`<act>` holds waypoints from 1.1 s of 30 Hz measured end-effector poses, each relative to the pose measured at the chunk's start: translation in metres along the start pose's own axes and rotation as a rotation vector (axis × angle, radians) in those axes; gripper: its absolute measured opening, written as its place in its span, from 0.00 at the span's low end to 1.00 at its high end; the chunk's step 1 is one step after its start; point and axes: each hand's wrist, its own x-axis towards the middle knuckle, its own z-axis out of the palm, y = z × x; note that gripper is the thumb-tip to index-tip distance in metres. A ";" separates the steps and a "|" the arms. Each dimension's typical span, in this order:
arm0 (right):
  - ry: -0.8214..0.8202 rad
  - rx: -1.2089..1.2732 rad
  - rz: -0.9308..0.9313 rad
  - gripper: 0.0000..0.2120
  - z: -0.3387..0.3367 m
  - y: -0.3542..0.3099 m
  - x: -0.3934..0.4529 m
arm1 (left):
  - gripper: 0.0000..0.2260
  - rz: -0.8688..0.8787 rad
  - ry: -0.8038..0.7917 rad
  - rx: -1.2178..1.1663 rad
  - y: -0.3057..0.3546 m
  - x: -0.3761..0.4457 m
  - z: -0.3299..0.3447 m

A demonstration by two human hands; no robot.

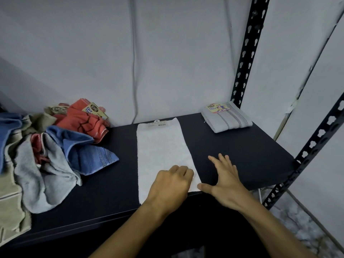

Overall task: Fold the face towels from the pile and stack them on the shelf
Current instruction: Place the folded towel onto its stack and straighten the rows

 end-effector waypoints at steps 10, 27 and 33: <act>-0.006 0.043 -0.048 0.50 0.004 0.003 -0.012 | 0.09 0.123 0.401 0.177 -0.020 0.044 -0.016; 0.017 0.137 -0.152 0.21 -0.012 0.012 -0.012 | 0.13 0.105 0.071 -0.111 0.004 -0.040 -0.003; 0.203 0.116 -0.319 0.12 -0.008 -0.019 0.022 | 0.17 -0.154 0.073 -0.229 -0.023 -0.043 -0.021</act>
